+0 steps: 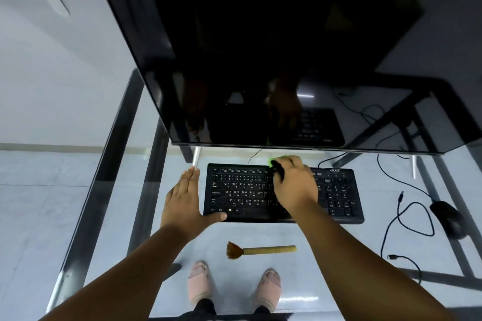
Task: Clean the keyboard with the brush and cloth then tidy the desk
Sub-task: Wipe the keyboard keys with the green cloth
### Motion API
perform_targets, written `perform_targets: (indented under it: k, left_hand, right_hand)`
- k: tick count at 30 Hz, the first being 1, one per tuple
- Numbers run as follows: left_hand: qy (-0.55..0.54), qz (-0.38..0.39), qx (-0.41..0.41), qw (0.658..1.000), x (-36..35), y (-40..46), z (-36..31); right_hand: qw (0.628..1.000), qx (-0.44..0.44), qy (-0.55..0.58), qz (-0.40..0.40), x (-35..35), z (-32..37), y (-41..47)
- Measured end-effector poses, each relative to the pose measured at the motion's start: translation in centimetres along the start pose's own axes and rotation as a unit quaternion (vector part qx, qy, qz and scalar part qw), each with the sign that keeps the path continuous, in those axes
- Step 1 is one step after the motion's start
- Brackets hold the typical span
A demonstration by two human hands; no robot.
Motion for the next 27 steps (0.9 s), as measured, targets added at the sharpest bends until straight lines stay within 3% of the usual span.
perform_targets:
  k: [4,6,13,19,24,27]
  left_hand:
    - [0.005,-0.004,-0.034,0.999,-0.5,1.2,-2.2]
    - [0.018,0.002,-0.054,0.998,-0.9,1.7,-3.3]
    - [0.055,0.022,-0.101,0.993,-3.2,3.0,-8.5]
    - [0.080,0.066,-0.144,0.984,-6.0,4.2,-14.7]
    - [0.096,0.093,-0.130,0.982,-7.1,4.9,-15.9]
    - [0.102,0.098,-0.118,0.983,-7.0,5.1,-15.9]
  right_hand:
    - [0.989,0.143,-0.010,0.047,-0.3,1.0,-1.9]
    - [0.992,0.120,-0.015,0.026,0.3,-1.3,-2.2]
    - [0.992,-0.088,0.031,-0.087,2.9,-10.5,-1.9]
    - [0.997,0.072,0.003,-0.016,2.4,-11.0,-3.2]
    - [0.994,-0.053,0.057,-0.075,3.9,-16.2,-3.4]
    - [0.994,-0.036,0.072,-0.077,3.5,-15.6,-3.1]
Point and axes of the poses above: each hand's wrist, its own y-axis towards the middle knuckle, its own x-axis out of the back of the hand, z = x × y, the point moved 8 cm from there along y, towards the middle knuckle, and after that the axes turned 7 degrees about -x, right-handed, at the moved point
